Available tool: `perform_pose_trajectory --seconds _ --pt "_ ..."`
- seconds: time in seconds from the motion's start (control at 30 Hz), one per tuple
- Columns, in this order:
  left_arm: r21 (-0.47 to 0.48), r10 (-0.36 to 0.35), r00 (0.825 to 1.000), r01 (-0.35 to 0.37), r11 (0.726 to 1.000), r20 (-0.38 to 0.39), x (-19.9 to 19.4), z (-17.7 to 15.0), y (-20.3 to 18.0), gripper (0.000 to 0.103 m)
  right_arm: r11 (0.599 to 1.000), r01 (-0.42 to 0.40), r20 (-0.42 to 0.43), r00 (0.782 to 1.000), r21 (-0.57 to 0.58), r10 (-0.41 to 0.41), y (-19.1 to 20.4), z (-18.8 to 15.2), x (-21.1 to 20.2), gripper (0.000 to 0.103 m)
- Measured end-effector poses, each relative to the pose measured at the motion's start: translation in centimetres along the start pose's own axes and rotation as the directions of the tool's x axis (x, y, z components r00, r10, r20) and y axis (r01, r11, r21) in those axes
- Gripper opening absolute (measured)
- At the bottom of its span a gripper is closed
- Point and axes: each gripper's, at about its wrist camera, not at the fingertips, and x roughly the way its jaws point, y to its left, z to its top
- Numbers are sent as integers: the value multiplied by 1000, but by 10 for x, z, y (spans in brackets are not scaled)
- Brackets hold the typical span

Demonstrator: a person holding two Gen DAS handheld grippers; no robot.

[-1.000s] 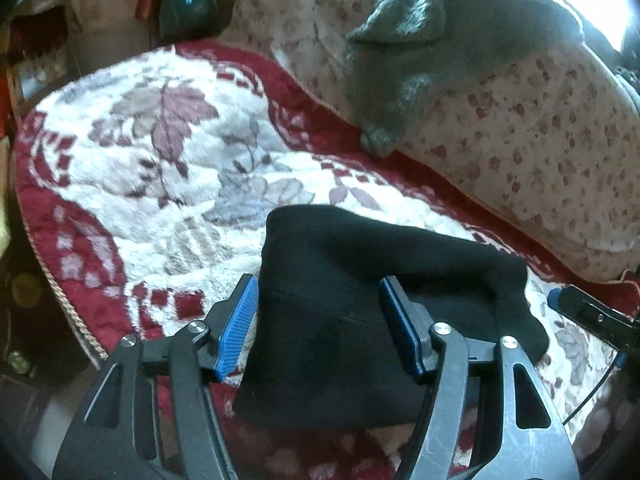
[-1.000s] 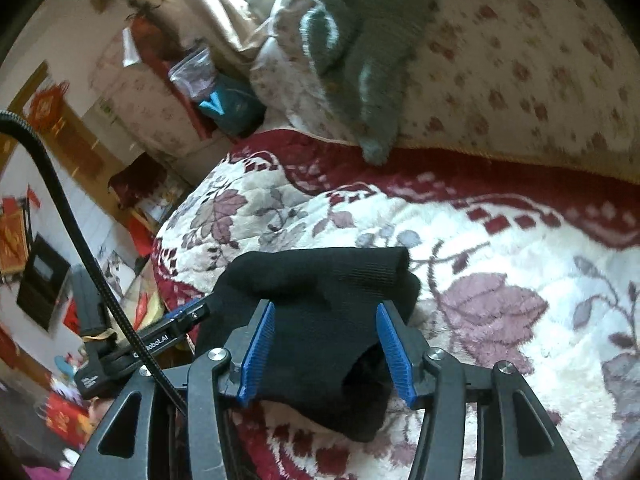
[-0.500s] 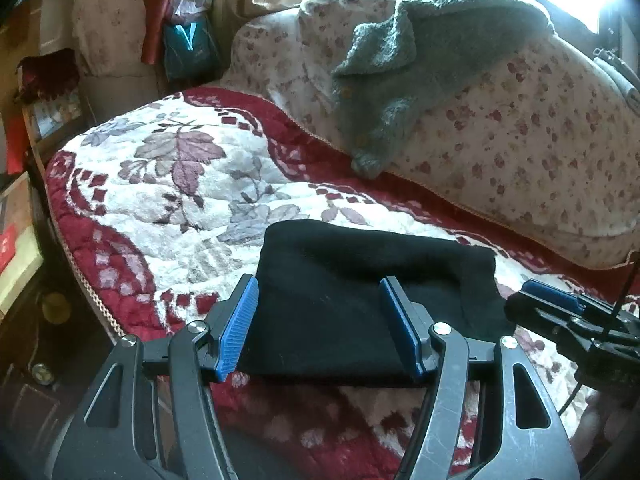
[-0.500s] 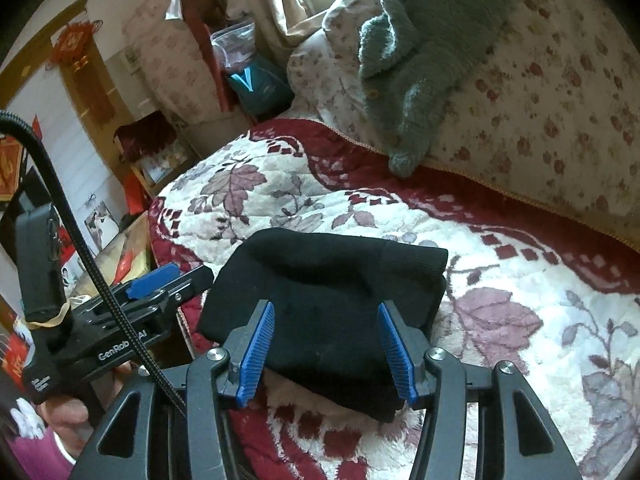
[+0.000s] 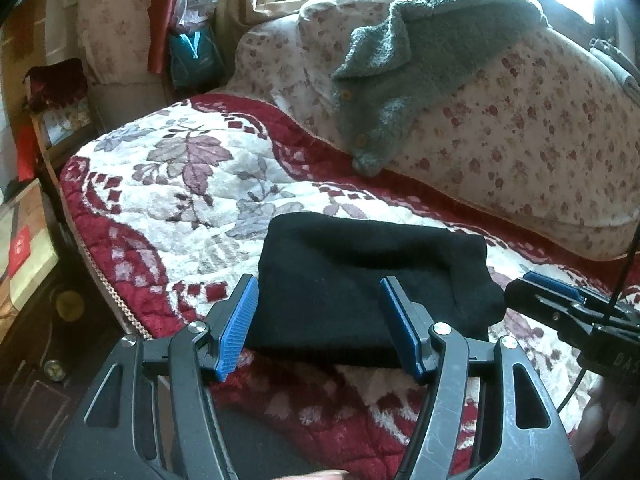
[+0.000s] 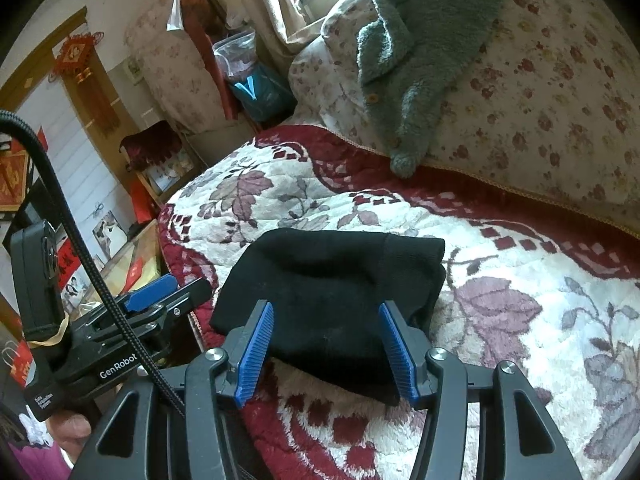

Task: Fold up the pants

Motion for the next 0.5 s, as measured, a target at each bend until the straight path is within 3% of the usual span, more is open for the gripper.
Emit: perform_pose_trajectory --seconds 0.5 --pt "-16 5 1000 -5 1000 16 -12 -5 2 64 999 -11 0 1000 -34 11 15 -5 -7 54"
